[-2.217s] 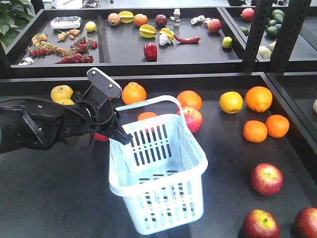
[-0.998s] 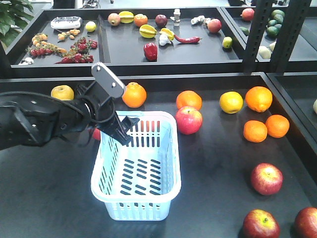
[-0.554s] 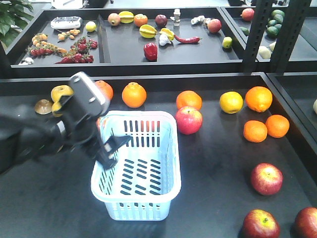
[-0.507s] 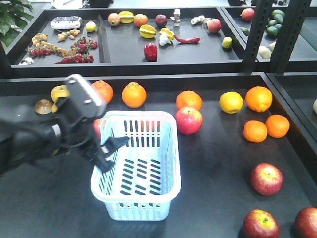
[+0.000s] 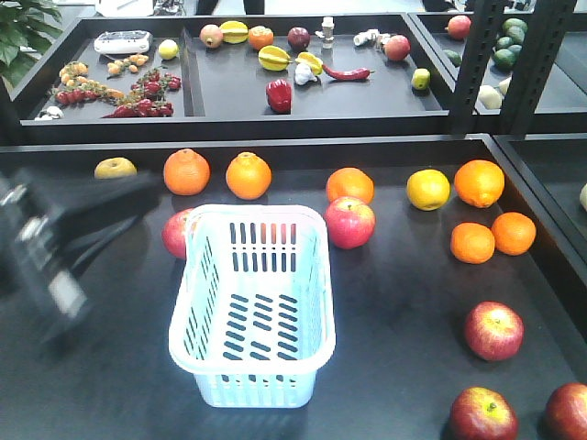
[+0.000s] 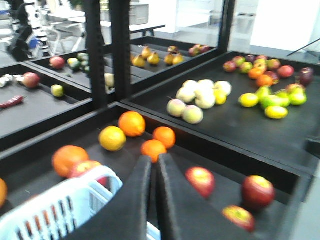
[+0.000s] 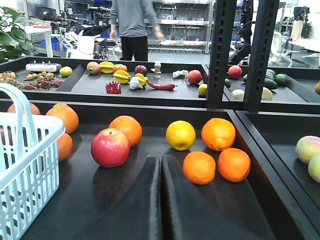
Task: Pick three apples into basket with both arms
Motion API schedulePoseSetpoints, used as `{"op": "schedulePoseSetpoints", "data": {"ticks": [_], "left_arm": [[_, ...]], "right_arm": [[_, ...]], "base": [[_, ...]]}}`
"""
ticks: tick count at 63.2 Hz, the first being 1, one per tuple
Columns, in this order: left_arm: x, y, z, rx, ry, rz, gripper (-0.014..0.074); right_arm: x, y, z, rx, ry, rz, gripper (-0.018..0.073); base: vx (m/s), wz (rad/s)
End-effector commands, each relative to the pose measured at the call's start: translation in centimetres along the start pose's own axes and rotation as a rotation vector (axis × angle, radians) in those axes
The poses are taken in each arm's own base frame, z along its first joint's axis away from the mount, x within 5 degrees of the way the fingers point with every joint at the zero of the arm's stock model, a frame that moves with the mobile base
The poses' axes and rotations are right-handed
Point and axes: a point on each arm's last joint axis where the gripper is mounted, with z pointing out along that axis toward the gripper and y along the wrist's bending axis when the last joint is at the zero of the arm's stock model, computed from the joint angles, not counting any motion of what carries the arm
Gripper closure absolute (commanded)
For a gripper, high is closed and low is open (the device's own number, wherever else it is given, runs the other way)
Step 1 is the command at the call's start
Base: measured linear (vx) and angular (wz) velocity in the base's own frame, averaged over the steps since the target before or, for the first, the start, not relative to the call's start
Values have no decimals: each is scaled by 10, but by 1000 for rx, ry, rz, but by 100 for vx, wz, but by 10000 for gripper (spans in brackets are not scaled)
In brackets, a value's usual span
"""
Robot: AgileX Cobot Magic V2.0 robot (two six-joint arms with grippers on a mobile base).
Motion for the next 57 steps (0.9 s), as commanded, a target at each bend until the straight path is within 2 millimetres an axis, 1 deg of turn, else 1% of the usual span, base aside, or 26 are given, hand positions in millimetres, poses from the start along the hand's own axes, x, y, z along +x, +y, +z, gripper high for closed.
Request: {"op": "schedulePoseSetpoints", "data": {"ticks": [1, 11, 21, 30, 34, 37, 40, 46, 53, 57], "left_arm": [[10, -6, -15, -4, -9, -29, 604], [53, -13, -34, -15, 35, -138, 604], [86, -13, -47, -63, 56, -165, 604], [105, -10, -53, -123, 64, -178, 604], [109, -10, -55, -125, 67, -179, 604], [110, -11, -55, -124, 69, -179, 604], [110, -11, -55, -119, 70, -179, 604], [110, -11, -55, -120, 68, -179, 604], [110, -11, -55, -120, 68, -178, 604], [110, -11, -55, -120, 68, -178, 604]], "right_arm": [[-2, 0, 0, 3, -69, -16, 568], [-2, 0, 0, 3, -69, -16, 568], [-2, 0, 0, 3, -69, -16, 568], [-3, 0, 0, 3, -70, -16, 568], [-3, 0, 0, 3, -70, -13, 568], [-3, 0, 0, 1, -80, 22, 568], [-7, 0, -1, -6, -119, 130, 568], [-13, -2, -2, -27, -192, 517, 568], [-20, -6, -4, -39, -277, 803, 568], [-20, -7, -4, -41, -280, 899, 568]], "base": [[0, 0], [0, 0], [0, 0], [0, 0], [0, 0], [0, 0], [0, 0], [0, 0], [0, 0], [0, 0]]}}
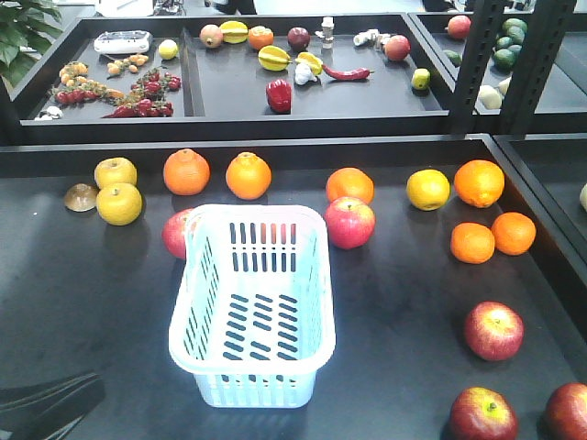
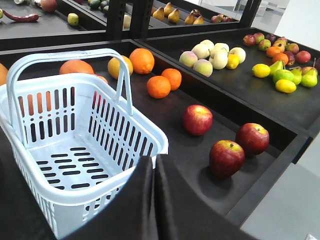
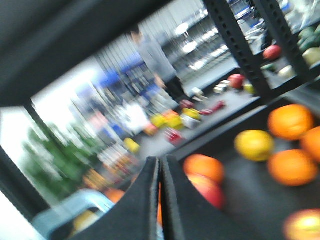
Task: Pick three apples into basket with both arms
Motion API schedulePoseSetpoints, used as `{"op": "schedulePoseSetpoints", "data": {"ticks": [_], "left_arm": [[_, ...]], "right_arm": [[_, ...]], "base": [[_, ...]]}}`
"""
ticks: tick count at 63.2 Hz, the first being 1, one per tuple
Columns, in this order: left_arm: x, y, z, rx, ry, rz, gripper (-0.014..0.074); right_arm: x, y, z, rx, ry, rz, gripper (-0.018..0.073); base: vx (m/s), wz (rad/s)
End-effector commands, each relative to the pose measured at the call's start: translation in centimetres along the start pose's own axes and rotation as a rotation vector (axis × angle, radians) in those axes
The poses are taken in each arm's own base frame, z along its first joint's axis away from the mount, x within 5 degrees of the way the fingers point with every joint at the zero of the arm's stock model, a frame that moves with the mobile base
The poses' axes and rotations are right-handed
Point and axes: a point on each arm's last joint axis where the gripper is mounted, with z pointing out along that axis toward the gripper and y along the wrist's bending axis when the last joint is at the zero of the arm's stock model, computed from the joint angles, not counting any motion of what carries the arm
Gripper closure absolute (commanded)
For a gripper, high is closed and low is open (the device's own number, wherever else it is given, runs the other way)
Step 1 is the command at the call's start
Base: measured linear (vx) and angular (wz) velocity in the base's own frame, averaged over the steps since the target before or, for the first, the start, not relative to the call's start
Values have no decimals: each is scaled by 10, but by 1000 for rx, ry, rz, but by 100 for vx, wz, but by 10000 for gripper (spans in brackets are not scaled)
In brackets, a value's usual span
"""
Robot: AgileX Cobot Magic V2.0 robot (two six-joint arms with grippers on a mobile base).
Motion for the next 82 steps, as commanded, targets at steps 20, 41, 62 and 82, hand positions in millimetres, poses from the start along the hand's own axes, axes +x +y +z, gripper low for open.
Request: {"op": "schedulePoseSetpoints", "data": {"ticks": [20, 41, 62, 82], "left_arm": [[-9, 0, -1, -15, -26, 14, 604], [-9, 0, -1, -13, -25, 16, 604], [-9, 0, -1, -12, -24, 16, 604], [-8, -2, -1, 2, -19, 14, 604]], "right_arm": [[-32, 31, -5, -51, 40, 62, 564], [-100, 83, 43, 134, 534, -522, 562], [-87, 67, 100, 241, 832, -685, 521], [-61, 51, 161, 263, 1195, -730, -30]], "base": [[0, 0], [0, 0], [0, 0], [0, 0]]}}
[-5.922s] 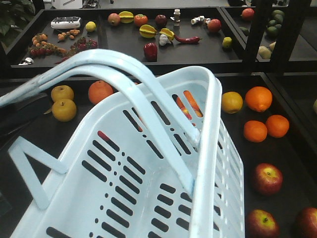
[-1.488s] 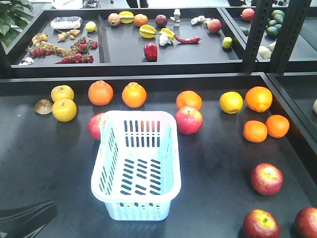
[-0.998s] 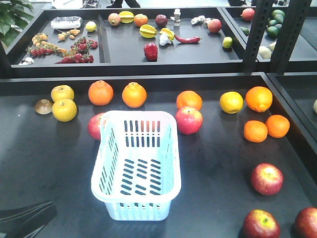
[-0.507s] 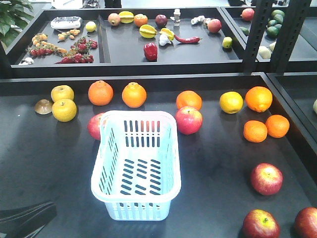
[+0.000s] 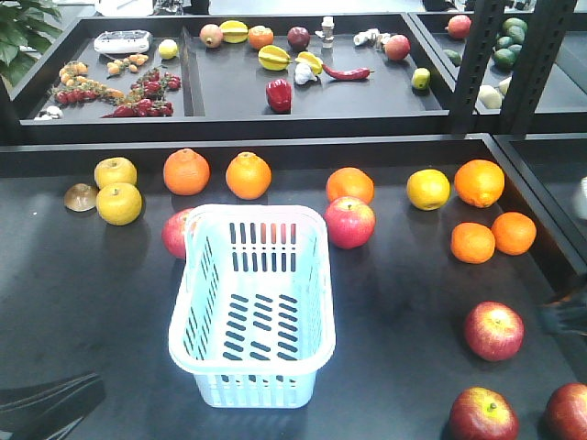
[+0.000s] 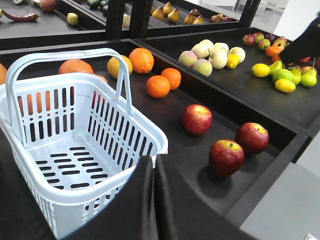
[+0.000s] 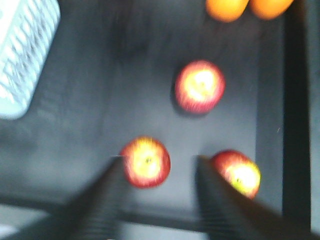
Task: Pick three apples into basket with both arms
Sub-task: 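Reach the right gripper down over the nearest red apple and grasp it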
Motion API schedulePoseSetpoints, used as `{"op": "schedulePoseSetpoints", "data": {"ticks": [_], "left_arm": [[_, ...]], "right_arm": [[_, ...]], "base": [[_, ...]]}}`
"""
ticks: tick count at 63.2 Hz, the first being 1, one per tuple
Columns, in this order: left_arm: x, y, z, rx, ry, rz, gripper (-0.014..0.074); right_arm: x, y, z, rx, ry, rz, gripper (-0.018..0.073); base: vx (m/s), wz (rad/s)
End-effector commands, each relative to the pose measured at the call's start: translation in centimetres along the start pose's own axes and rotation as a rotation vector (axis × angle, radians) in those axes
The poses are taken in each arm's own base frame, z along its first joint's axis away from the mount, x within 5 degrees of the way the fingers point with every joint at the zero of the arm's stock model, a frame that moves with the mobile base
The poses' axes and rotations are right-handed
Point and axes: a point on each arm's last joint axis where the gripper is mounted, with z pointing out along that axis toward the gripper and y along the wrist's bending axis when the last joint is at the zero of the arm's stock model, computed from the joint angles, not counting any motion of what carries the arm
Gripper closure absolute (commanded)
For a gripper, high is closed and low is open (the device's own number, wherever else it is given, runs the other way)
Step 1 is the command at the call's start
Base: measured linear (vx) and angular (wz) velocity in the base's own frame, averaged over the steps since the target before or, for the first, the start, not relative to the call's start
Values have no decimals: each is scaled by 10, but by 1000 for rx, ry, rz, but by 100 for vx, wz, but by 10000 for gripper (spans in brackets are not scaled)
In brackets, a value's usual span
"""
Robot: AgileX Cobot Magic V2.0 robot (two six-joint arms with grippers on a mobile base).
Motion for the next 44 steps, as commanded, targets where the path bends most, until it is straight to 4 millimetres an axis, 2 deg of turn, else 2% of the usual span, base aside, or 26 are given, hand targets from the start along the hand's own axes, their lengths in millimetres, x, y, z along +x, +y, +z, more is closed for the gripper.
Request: {"op": "schedulePoseSetpoints", "data": {"ticks": [1, 4, 8, 19, 32, 44], "left_arm": [[-8, -2, -1, 0, -19, 14, 604], [-8, -2, -1, 3, -18, 14, 604], [-8, -2, -1, 4, -18, 14, 604], [-8, -1, -1, -1, -20, 15, 604], [-8, -1, -1, -1, -20, 17, 604], [-8, -2, -1, 2, -18, 17, 603]], "right_arm": [[-14, -3, 8, 1, 8, -35, -65], [-15, -3, 16, -12, 45, -26, -130], [-16, 0, 24, -42, 80, 6, -170], [-25, 0, 47, -71, 168, 21, -151], [-39, -2, 88, -104, 378, 35, -108], [-36, -1, 122, -120, 514, 53, -78]], "base": [[0, 0], [0, 0], [0, 0], [0, 0], [0, 0], [0, 0]]}}
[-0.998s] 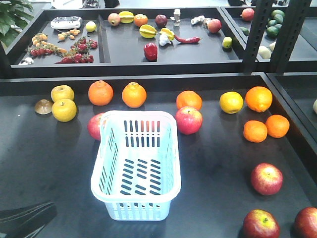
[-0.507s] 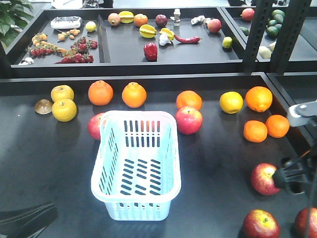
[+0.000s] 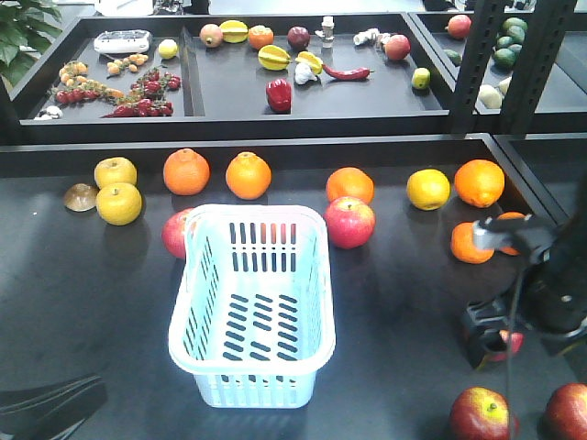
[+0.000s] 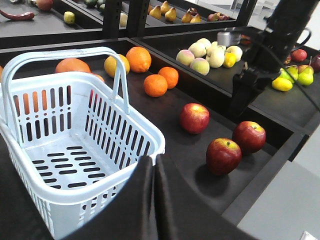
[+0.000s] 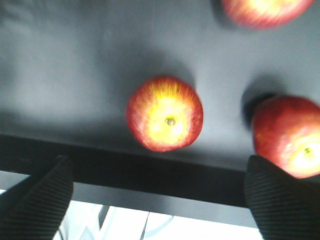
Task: Pick three apples into basket with both arms
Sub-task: 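Reach the right gripper down over the nearest red apple and grasp it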
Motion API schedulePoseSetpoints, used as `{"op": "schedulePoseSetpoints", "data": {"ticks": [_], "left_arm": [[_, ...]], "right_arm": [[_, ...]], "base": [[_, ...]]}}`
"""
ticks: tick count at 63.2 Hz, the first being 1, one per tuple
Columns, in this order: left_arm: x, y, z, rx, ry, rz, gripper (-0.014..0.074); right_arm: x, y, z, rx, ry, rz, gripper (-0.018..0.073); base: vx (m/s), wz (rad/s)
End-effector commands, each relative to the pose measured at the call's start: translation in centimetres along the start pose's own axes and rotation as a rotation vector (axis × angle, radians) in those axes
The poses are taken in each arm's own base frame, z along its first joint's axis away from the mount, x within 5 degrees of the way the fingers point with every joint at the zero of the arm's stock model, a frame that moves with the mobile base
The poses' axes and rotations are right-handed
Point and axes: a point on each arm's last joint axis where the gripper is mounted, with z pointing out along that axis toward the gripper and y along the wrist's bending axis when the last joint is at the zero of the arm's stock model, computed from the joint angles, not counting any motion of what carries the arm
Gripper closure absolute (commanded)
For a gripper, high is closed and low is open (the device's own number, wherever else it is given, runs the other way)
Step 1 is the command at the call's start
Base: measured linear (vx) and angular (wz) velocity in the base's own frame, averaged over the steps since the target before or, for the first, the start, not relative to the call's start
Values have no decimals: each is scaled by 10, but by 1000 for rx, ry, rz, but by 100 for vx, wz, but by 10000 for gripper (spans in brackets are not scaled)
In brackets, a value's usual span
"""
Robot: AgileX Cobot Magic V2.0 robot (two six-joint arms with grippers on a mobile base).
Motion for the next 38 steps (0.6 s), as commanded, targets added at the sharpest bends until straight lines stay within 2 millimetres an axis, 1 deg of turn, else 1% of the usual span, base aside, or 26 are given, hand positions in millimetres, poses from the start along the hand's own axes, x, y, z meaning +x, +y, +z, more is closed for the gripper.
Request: {"op": "schedulePoseSetpoints", "data": {"ticks": [1, 20, 38], "left_arm": [[-9, -1, -1, -8, -22, 18, 603], [-9, -1, -1, -9, -22, 21, 603], [-9, -1, -1, -9, -22, 28, 603]], "right_arm": [[-6, -2, -1, -4, -1, 14, -77], [-18, -6, 37, -9, 117, 43, -74], [-24, -8, 63, -16, 182, 47, -68]], "base": [[0, 0], [0, 0], [0, 0]]}}
